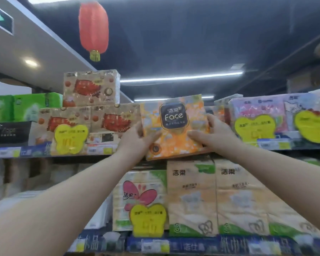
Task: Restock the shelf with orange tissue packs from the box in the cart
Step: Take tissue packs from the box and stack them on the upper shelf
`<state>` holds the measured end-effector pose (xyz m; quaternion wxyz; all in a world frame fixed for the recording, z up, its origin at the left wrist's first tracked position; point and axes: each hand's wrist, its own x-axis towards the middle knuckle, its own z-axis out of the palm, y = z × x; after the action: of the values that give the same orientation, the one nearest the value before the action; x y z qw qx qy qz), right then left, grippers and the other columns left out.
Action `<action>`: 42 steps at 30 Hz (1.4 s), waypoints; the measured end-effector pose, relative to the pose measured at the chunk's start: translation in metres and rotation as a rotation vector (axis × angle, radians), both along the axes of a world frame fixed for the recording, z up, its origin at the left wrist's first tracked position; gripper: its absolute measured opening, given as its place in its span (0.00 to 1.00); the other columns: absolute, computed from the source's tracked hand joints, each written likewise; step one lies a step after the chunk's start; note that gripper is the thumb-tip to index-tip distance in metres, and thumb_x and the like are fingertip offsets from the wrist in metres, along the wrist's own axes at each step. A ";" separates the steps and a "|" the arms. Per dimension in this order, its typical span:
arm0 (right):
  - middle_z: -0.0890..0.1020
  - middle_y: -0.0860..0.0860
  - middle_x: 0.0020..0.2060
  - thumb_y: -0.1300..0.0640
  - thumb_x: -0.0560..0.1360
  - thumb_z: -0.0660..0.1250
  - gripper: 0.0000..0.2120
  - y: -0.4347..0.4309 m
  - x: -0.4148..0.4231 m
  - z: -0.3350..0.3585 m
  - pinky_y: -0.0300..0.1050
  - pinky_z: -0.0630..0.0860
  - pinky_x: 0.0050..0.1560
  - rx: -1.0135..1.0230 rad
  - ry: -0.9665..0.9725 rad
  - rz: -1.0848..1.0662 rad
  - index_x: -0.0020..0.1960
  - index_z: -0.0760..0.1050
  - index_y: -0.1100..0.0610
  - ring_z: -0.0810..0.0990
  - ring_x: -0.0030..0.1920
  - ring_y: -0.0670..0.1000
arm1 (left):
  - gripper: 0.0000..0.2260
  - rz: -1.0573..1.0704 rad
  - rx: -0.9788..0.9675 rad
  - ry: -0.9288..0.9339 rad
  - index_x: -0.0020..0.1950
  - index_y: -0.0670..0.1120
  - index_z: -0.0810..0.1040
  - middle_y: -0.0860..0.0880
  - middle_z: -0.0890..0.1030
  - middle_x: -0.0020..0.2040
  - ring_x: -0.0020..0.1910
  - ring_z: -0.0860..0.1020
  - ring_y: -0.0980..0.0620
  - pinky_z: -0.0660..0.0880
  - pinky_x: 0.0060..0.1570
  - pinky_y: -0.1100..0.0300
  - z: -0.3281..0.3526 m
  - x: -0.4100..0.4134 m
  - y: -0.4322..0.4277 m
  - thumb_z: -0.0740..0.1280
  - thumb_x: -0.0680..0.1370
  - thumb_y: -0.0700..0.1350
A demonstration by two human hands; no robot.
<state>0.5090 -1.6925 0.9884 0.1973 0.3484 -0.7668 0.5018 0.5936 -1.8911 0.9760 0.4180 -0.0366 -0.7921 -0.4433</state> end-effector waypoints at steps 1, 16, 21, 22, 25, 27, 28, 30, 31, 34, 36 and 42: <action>0.80 0.47 0.54 0.50 0.70 0.73 0.27 0.003 -0.010 0.008 0.51 0.77 0.58 -0.004 0.016 -0.015 0.66 0.68 0.52 0.79 0.53 0.49 | 0.11 -0.015 -0.013 0.015 0.54 0.56 0.77 0.54 0.84 0.51 0.51 0.82 0.53 0.77 0.57 0.49 0.009 -0.012 0.003 0.72 0.73 0.49; 0.76 0.53 0.57 0.50 0.65 0.77 0.34 0.027 -0.161 0.081 0.54 0.75 0.58 0.110 0.112 -0.217 0.64 0.64 0.56 0.75 0.58 0.55 | 0.15 -0.011 0.025 0.131 0.58 0.50 0.73 0.53 0.81 0.43 0.40 0.80 0.54 0.78 0.39 0.60 0.066 -0.165 0.043 0.70 0.74 0.38; 0.76 0.54 0.54 0.52 0.64 0.78 0.36 0.017 -0.189 0.080 0.56 0.79 0.53 0.152 0.045 -0.181 0.64 0.62 0.57 0.78 0.55 0.56 | 0.21 0.043 0.060 0.070 0.62 0.50 0.70 0.47 0.83 0.49 0.45 0.82 0.50 0.80 0.45 0.54 0.063 -0.186 0.036 0.72 0.73 0.36; 0.76 0.55 0.55 0.52 0.64 0.78 0.37 0.016 -0.192 0.079 0.56 0.79 0.53 0.159 0.031 -0.184 0.65 0.62 0.57 0.78 0.55 0.57 | 0.22 0.062 0.059 0.054 0.62 0.50 0.70 0.46 0.82 0.51 0.47 0.82 0.48 0.79 0.47 0.52 0.062 -0.190 0.034 0.72 0.72 0.36; 0.73 0.57 0.61 0.51 0.65 0.77 0.46 0.014 -0.198 0.079 0.51 0.77 0.54 0.190 0.035 -0.208 0.73 0.54 0.59 0.76 0.59 0.57 | 0.21 0.030 0.037 -0.021 0.60 0.48 0.70 0.45 0.81 0.52 0.45 0.80 0.50 0.79 0.45 0.56 0.054 -0.200 0.027 0.72 0.72 0.35; 0.66 0.57 0.69 0.50 0.67 0.77 0.53 0.014 -0.197 0.086 0.51 0.72 0.61 0.183 0.115 -0.232 0.77 0.44 0.57 0.70 0.66 0.58 | 0.22 0.031 -0.007 -0.075 0.62 0.47 0.69 0.50 0.80 0.49 0.47 0.80 0.51 0.79 0.49 0.54 0.050 -0.203 0.023 0.73 0.72 0.39; 0.63 0.57 0.72 0.49 0.67 0.77 0.53 0.014 -0.196 0.090 0.50 0.69 0.64 0.189 0.172 -0.239 0.78 0.43 0.56 0.66 0.70 0.58 | 0.22 0.031 -0.028 -0.083 0.61 0.48 0.69 0.51 0.79 0.49 0.48 0.79 0.51 0.78 0.50 0.53 0.050 -0.204 0.020 0.74 0.72 0.40; 0.59 0.54 0.75 0.46 0.68 0.75 0.49 0.013 -0.191 0.101 0.48 0.66 0.64 0.300 0.326 -0.268 0.77 0.49 0.55 0.62 0.72 0.56 | 0.22 0.041 -0.088 -0.078 0.59 0.49 0.69 0.51 0.79 0.50 0.48 0.79 0.53 0.77 0.49 0.57 0.054 -0.203 0.016 0.75 0.71 0.43; 0.59 0.52 0.75 0.44 0.68 0.74 0.47 0.010 -0.189 0.106 0.49 0.65 0.67 0.390 0.411 -0.293 0.77 0.52 0.53 0.62 0.73 0.55 | 0.21 0.068 -0.133 -0.076 0.58 0.50 0.69 0.51 0.79 0.50 0.48 0.78 0.53 0.76 0.47 0.58 0.057 -0.202 0.014 0.75 0.70 0.46; 0.63 0.47 0.74 0.38 0.67 0.71 0.42 -0.006 -0.184 0.118 0.52 0.66 0.69 0.599 0.562 -0.335 0.76 0.57 0.47 0.65 0.72 0.53 | 0.18 0.261 -0.295 0.022 0.61 0.49 0.71 0.52 0.76 0.53 0.52 0.75 0.52 0.71 0.49 0.57 0.069 -0.203 0.005 0.67 0.75 0.55; 0.64 0.46 0.73 0.37 0.66 0.72 0.43 -0.018 -0.183 0.122 0.52 0.67 0.68 0.686 0.551 -0.313 0.75 0.57 0.46 0.66 0.71 0.52 | 0.16 0.406 -0.365 0.174 0.61 0.46 0.74 0.48 0.76 0.55 0.56 0.74 0.48 0.70 0.54 0.54 0.081 -0.208 -0.005 0.59 0.80 0.55; 0.73 0.46 0.63 0.42 0.65 0.76 0.39 -0.029 -0.187 0.128 0.48 0.75 0.56 0.759 0.484 -0.283 0.71 0.63 0.47 0.73 0.60 0.51 | 0.16 0.570 -0.642 -0.036 0.67 0.47 0.71 0.46 0.72 0.68 0.67 0.69 0.44 0.68 0.64 0.48 0.116 -0.225 -0.022 0.58 0.79 0.47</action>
<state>0.3225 -1.7219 1.1165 0.2957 0.3949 -0.8678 0.0587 0.3691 -1.9129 1.0921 0.4774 0.0631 -0.8754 -0.0418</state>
